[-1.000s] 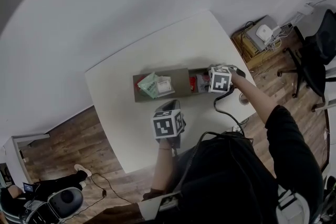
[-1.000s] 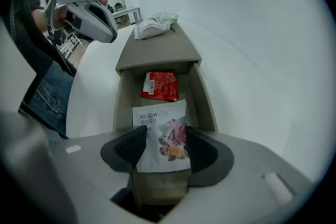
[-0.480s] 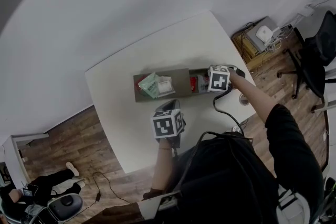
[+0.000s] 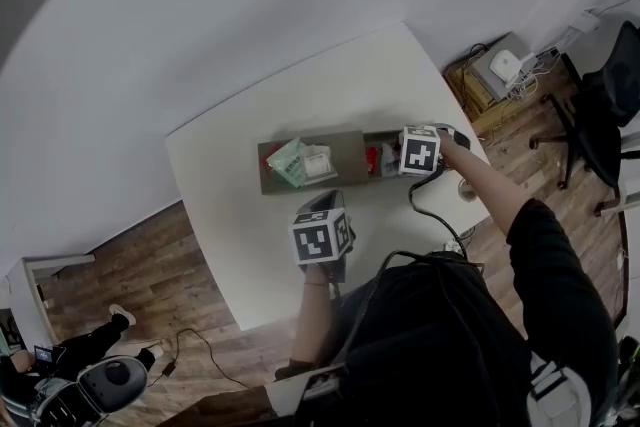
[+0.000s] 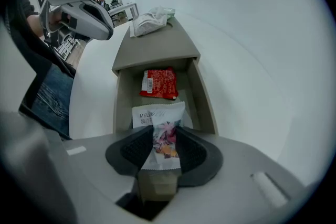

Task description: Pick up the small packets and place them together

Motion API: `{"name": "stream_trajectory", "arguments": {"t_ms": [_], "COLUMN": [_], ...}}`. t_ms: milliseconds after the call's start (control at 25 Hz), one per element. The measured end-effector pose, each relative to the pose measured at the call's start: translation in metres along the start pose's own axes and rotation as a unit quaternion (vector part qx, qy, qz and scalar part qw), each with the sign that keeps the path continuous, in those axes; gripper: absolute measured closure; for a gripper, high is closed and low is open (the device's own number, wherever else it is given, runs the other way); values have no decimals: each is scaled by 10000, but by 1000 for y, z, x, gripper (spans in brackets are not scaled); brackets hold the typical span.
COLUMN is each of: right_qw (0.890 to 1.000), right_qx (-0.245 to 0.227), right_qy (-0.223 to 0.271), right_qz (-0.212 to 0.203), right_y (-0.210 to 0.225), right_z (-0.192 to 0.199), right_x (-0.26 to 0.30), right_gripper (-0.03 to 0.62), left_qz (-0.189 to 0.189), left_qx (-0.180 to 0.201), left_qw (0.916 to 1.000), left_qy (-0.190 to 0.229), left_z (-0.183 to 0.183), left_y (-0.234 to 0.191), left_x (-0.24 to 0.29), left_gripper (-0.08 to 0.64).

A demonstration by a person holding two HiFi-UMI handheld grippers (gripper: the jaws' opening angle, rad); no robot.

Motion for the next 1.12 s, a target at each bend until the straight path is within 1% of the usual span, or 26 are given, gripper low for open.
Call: {"name": "stream_trajectory", "arguments": {"t_ms": [520, 720, 920, 1120], "right_qw": [9996, 9981, 9958, 9928], "right_qx": [128, 334, 381, 214], "right_qy": [245, 505, 783, 1092], "right_qz": [55, 117, 267, 449], "right_y": [0, 5, 10, 8], "right_z": [5, 10, 9, -9], "right_x": [-12, -23, -48, -74], "right_gripper": [499, 506, 508, 508], "left_qz": [-78, -60, -52, -59], "left_qx": [-43, -5, -2, 37], "left_qw": [10000, 10000, 10000, 10000], "left_qy": [31, 30, 36, 54], "left_z": [0, 1, 1, 0], "left_y": [-3, -1, 1, 2], "left_x": [-6, -6, -7, -8], "left_gripper": [563, 563, 563, 563]}}
Point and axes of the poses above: the fingertips, and each gripper's own axes: x forward along the fingers, y to its right, z out of its underside, the point moved 2 cm from there along -x, backward along the fingers, and after that the axes turned 10 degrees about x, right-handed, at the moved point
